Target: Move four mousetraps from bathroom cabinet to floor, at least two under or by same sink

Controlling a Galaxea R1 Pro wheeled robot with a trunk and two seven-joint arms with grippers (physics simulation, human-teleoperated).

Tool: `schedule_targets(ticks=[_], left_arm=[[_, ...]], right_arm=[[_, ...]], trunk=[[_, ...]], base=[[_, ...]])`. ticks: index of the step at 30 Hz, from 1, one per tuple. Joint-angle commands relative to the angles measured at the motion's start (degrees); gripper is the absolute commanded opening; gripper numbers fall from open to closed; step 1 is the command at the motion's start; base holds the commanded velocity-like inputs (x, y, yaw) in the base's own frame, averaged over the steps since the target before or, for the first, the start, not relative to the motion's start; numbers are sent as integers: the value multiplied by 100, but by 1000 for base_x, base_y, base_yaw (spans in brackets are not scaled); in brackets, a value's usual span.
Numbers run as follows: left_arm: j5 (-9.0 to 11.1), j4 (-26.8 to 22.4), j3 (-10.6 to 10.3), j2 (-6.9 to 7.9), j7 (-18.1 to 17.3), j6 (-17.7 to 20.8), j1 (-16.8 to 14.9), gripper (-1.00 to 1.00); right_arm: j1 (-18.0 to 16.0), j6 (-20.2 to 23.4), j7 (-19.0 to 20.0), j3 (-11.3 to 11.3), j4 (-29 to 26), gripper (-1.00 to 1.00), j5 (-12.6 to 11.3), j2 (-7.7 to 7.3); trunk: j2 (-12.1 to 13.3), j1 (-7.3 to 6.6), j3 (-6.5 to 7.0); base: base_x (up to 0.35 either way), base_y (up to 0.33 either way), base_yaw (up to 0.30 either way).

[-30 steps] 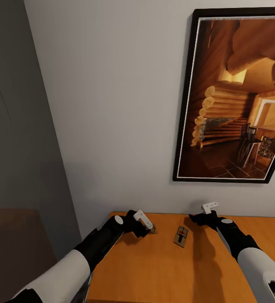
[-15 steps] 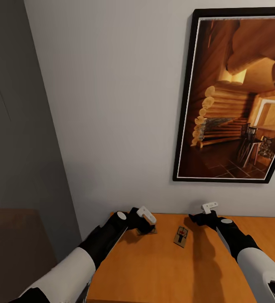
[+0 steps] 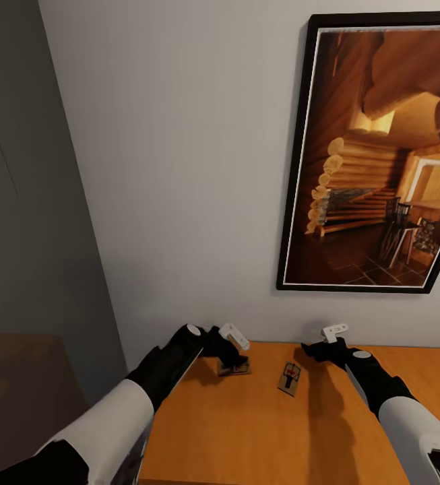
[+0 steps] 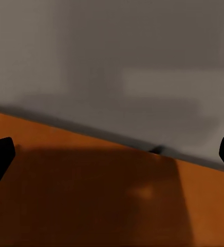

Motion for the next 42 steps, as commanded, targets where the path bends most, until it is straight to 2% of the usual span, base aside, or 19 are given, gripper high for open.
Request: schedule_targets(ticks=[1, 5, 8, 13, 18, 21, 23, 26, 35, 40, 42], left_arm=[[-61, 34, 13, -1, -142, 28, -33, 100], [-57, 234, 34, -1, -351, 63, -109, 100], [-57, 246, 35, -1, -467, 67, -117, 100], [-72, 247, 35, -1, -930, 70, -124, 100], [-85, 234, 35, -1, -1158, 79, -125, 100], [-131, 215, 35, -1, -1195, 82, -126, 100], [-364, 194, 41, -1, -1224, 81, -126, 100], [-445, 186, 43, -1, -1224, 80, -126, 100], [-523, 178, 91, -1, -1225, 80, -126, 100], [-529, 177, 281, 6, -1233, 73, -126, 100], [-530, 177, 357, 73, -1238, 68, -126, 100]], right_arm=[[-3, 29, 50, -48, -10, 100, 49, 7], [-3, 24, 50, -48, 9, 100, 49, 17], [-3, 22, 50, -48, 11, 100, 49, 18], [-3, 20, 50, -48, 12, 100, 49, 18], [-3, 20, 48, -48, 21, 100, 49, 18], [-3, 20, 45, -48, 33, 100, 49, 18], [-3, 20, 42, -48, 43, 100, 49, 18], [-3, 20, 41, -48, 47, 100, 49, 18], [-3, 20, 41, -48, 54, 100, 49, 18], [-3, 20, 41, -48, 55, 100, 49, 18], [-3, 20, 41, -48, 56, 100, 49, 18]], trunk=[[-8, 2, -10], [-8, 2, -10], [-8, 2, -10], [-8, 2, -10], [-8, 2, -10], [-8, 2, -10], [-8, 2, -10], [-8, 2, -10], [-8, 2, -10], [-8, 2, -10], [-8, 2, -10]], base=[[0, 0, 0], [0, 0, 0], [0, 0, 0], [0, 0, 0], [0, 0, 0], [0, 0, 0], [0, 0, 0], [0, 0, 0], [0, 0, 0], [0, 0, 0], [0, 0, 0]])
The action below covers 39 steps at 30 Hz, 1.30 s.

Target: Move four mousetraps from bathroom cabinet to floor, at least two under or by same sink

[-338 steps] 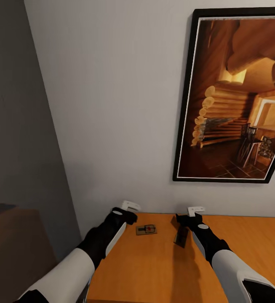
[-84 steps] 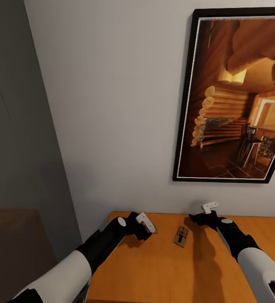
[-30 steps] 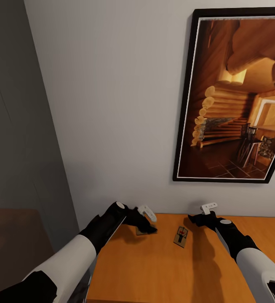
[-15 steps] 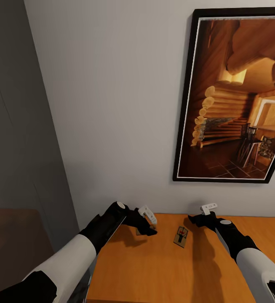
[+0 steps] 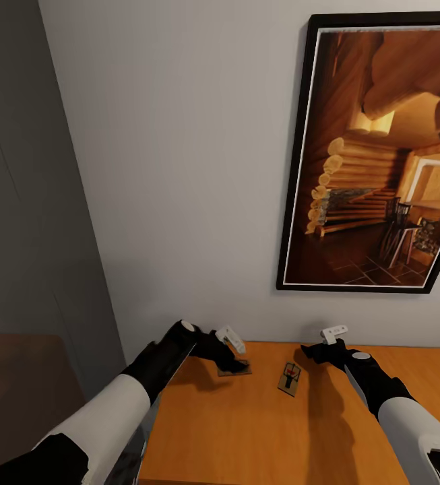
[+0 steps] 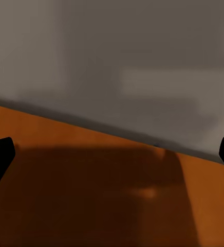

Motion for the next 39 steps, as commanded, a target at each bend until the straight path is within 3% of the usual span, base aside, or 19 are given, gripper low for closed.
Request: schedule_targets(ticks=[1, 39], left_arm=[[-40, -9, 23, 14, -34, 22, -4, 100], [-57, 0, 66, 41, -5, -47, -4, 100]], right_arm=[[-3, 29, 50, -48, -13, 100, 48, 5], [-3, 13, 79, -48, -12, 100, 48, -1]], trunk=[[-8, 2, -10], [-8, 2, -10]], base=[[0, 0, 0], [0, 0, 0]])
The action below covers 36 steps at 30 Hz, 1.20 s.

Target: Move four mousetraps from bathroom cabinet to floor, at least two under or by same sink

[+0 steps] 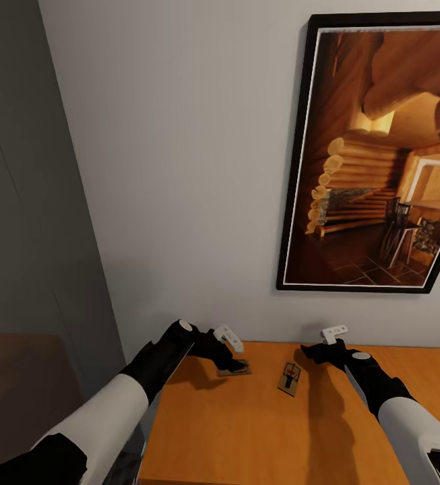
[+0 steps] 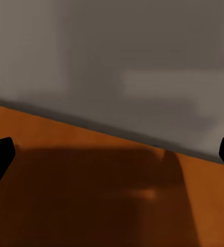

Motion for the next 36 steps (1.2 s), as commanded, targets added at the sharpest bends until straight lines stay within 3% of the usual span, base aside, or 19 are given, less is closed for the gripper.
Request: schedule_targets(ticks=[1, 30, 36], left_arm=[[-43, -9, 8, 4, -30, 22, -4, 100], [-51, 0, 18, -8, -29, 9, 13, 100], [-45, 0, 17, -19, -30, 9, 12, 100]], right_arm=[[-3, 29, 53, -48, -13, 100, 47, 6], [-3, 77, 100, -40, -20, 100, 71, 11], [-3, 87, 100, -40, -21, 100, 70, 11]], trunk=[[-8, 2, -10], [-8, 2, -10], [-249, 133, -118]], base=[[0, 0, 0], [0, 0, 0], [0, 0, 0]])
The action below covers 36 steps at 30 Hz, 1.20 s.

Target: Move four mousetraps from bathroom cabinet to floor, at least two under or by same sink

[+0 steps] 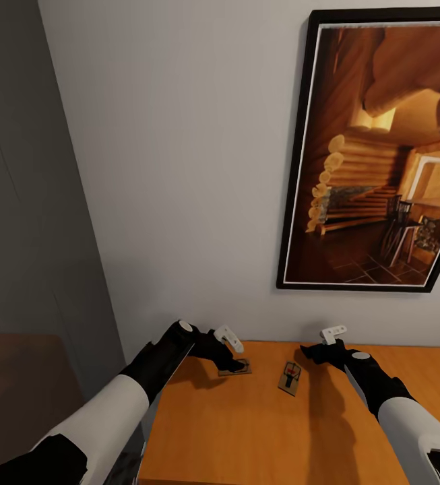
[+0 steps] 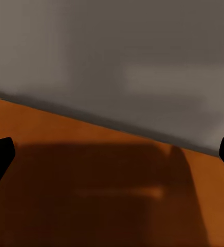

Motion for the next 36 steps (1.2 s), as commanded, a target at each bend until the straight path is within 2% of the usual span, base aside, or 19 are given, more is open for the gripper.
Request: schedule_targets(ticks=[1, 15, 25, 32, 36], left_arm=[[-41, -9, 6, -2, -32, 23, -3, 100], [-34, -11, 5, -2, -43, 23, -2, 100], [-32, -12, 5, 4, -49, 16, -4, 100], [-38, -16, 6, 30, -43, 14, -2, 100], [-39, -17, 7, 32, -42, 14, -3, 100]], right_arm=[[-3, 30, 50, -48, -13, 100, 49, 5], [-3, 31, 50, -48, -13, 100, 49, 5], [-3, 24, 70, -56, -13, 100, 43, -2], [-3, 23, 132, -89, -19, 100, 34, -37], [-3, 23, 142, -197, -21, 100, 33, -44]], trunk=[[-49, 24, -28], [-90, 46, -46], [-491, 266, -225], [-491, 266, -225], [-491, 266, -225]], base=[[0, 0, 0], [0, 0, 0], [0, 0, 0], [0, 0, 0], [0, 0, 0]])
